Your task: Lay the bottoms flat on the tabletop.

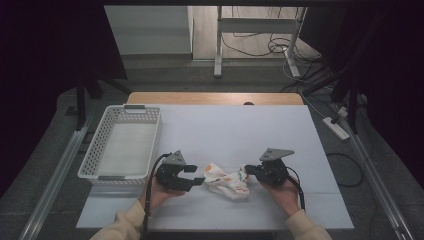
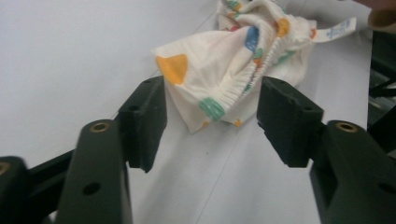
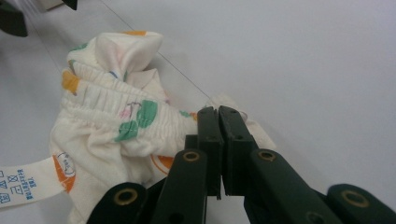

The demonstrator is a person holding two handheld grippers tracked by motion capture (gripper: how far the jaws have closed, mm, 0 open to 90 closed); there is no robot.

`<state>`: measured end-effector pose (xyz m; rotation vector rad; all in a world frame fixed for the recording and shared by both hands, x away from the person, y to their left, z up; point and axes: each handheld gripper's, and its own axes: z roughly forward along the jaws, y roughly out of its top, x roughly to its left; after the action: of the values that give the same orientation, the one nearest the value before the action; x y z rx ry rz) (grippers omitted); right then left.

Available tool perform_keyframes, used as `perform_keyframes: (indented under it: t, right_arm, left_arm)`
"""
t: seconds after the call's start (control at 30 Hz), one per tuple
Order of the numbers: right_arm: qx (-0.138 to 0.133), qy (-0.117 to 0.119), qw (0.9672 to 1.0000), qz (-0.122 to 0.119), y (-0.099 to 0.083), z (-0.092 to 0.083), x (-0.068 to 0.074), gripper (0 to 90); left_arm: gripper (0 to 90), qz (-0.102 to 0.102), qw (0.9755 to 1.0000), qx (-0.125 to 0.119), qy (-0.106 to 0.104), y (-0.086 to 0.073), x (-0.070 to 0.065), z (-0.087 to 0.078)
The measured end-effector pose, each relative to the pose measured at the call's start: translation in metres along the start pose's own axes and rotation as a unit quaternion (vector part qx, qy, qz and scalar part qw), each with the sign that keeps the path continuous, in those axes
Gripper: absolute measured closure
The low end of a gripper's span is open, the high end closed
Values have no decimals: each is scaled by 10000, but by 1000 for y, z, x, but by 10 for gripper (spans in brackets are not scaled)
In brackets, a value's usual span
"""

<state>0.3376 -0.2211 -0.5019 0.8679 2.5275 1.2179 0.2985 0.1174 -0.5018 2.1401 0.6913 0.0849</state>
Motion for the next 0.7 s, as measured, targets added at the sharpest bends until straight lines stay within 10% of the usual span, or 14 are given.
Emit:
perform_keyframes:
  t: [0.33,0.7]
  right_arm:
    - [-10,61,10000,76,0,0,-2,872]
    - [-9,96,9999,96,-1,0,-2,872]
  left_arm:
    - [355,673,9973,301,33,3,-18,22]
    - [353,800,9941,647,348,2,-15,42]
